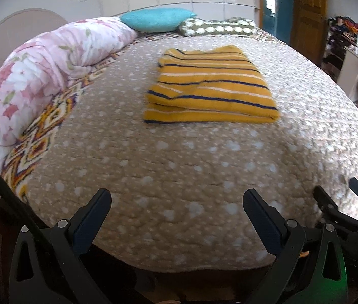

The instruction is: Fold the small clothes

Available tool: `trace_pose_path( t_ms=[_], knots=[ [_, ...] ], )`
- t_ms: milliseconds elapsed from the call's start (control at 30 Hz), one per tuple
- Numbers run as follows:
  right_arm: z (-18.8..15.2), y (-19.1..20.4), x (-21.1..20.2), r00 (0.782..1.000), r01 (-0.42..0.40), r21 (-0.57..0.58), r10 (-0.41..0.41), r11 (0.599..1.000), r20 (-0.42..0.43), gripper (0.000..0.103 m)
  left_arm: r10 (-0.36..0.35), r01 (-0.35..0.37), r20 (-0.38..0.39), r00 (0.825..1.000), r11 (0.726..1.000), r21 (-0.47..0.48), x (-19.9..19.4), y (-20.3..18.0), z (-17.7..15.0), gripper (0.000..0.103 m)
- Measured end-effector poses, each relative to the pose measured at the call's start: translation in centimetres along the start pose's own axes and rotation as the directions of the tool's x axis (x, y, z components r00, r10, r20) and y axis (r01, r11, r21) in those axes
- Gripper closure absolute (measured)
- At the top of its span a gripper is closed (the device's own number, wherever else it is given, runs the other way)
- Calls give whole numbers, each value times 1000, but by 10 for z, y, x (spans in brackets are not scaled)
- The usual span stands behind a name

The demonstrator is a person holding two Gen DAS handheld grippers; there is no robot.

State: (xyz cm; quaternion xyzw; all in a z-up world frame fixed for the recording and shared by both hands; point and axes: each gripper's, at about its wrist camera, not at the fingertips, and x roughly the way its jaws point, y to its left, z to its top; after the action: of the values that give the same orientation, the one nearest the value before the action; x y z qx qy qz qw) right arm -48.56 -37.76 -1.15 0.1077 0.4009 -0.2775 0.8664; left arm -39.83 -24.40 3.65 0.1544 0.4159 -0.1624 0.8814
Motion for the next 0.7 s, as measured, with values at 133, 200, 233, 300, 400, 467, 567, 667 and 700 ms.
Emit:
trace_pose_path(
  t_ms=[133,200,233,300,400,467,567,667,700],
  knots=[
    [4,5,0,1000,-8,-21,8,1000,0,18,24,-24,-2,1000,1000,-12,2,12,-1,0],
    [13,7,3,999,-40,-28,40,999,-13,18,22,-22,-19,1000,1000,-8,5,14,-5,0],
    [19,9,4,998,-54,-34,53,998,-19,18,18,-18,-34,999,1000,-7,8,16,-8,0],
    [32,17,7,997,-71,-56,70,996,-22,17,13,-13,-59,998,1000,-9,14,19,-13,0],
    [46,31,12,997,-72,-104,71,992,-15,17,6,-9,-82,997,1000,-27,19,23,-16,0],
    [49,40,13,998,-65,-133,64,989,-11,17,4,-7,-90,996,999,-40,22,27,-17,0],
    [50,48,15,997,-75,-164,72,984,-25,17,2,-5,-95,995,999,-38,25,28,-20,0],
    [52,52,18,997,-71,-184,65,980,-37,17,-8,6,-99,995,1000,-25,26,26,-21,0],
    [52,53,19,997,-68,-184,62,981,-39,17,-12,10,-100,995,1000,-21,27,25,-21,0]
  ],
)
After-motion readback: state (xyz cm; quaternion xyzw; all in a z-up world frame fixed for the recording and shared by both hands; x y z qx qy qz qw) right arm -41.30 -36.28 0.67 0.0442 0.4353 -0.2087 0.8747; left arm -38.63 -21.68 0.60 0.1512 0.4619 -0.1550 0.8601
